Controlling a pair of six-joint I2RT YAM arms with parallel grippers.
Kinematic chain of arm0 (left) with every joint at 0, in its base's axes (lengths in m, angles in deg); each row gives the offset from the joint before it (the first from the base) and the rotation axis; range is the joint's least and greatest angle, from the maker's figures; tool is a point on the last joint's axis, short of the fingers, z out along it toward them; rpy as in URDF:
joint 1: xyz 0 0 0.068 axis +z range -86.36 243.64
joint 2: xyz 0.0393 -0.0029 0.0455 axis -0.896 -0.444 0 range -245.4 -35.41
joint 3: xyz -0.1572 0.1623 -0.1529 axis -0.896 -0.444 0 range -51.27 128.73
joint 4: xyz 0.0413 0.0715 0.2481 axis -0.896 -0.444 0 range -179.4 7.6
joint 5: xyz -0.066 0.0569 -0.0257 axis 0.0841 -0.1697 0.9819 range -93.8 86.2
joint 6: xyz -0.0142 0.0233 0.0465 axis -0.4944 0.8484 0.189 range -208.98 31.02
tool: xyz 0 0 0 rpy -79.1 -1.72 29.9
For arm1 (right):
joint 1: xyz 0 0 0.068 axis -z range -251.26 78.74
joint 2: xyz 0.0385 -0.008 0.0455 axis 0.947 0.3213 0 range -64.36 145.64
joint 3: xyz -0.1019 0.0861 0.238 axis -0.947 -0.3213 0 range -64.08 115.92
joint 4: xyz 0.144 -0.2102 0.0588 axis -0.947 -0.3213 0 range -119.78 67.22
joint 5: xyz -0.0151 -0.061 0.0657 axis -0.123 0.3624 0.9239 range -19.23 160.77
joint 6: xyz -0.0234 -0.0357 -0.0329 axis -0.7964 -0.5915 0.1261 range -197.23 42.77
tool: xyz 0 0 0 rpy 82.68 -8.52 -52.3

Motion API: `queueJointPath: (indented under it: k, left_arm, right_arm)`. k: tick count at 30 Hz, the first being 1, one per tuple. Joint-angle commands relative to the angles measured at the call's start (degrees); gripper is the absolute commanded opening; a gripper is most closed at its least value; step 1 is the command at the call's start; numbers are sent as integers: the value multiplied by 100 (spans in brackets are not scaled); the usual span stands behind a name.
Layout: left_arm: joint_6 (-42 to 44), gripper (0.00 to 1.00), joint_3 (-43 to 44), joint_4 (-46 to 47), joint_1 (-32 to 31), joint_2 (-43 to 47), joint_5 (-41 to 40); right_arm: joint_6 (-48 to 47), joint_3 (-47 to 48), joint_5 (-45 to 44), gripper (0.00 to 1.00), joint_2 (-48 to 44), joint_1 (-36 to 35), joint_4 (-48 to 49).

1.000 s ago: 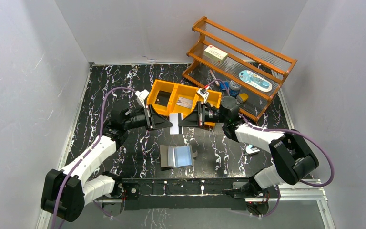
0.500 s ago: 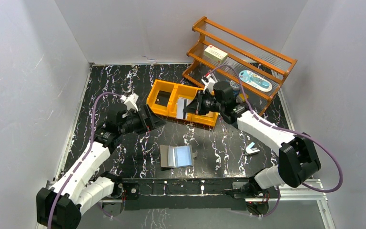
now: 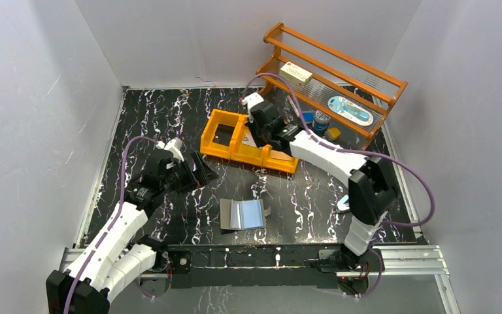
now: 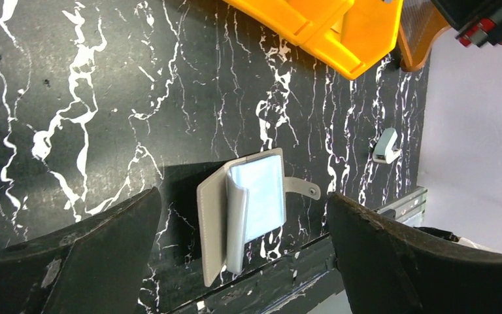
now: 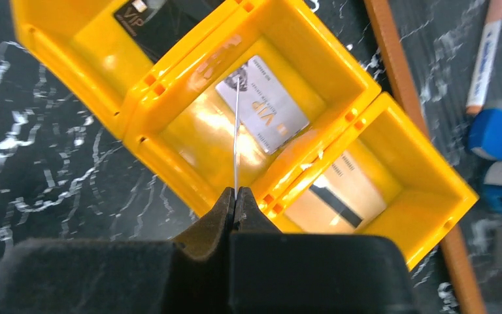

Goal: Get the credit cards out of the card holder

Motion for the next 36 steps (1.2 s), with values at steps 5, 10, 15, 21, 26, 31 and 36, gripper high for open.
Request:
queueJointPath:
  k: [5, 10, 15, 21, 26, 31, 36]
  left_arm:
    - [322, 98, 83, -699, 35, 367, -439]
    - [431, 98, 113, -909, 36, 516, -608]
    - [470, 98, 113, -1021, 38, 608, -676]
    - [500, 98, 135, -1118, 34, 702, -715]
    - [520, 98, 148, -1231, 36, 824, -766]
    - [521, 98, 140, -1336, 36, 933, -804]
    - [523, 98, 161, -1394, 35, 964, -786]
  right_arm:
    - [-2088, 1146, -1311, 0, 1026, -485, -149]
    - [-2763, 1384, -1784, 0, 1527, -568, -233]
    - [-3307, 1481, -1952, 0, 1790, -577, -126]
    - [-3712, 1759, -1993, 0, 2210, -573, -6]
    - [-3830, 1980, -2045, 0, 2561, -571, -100]
    - [-3868, 2047, -2074, 2, 2739, -575, -124]
    - [-3642, 2148, -1877, 8, 2754, -571, -444]
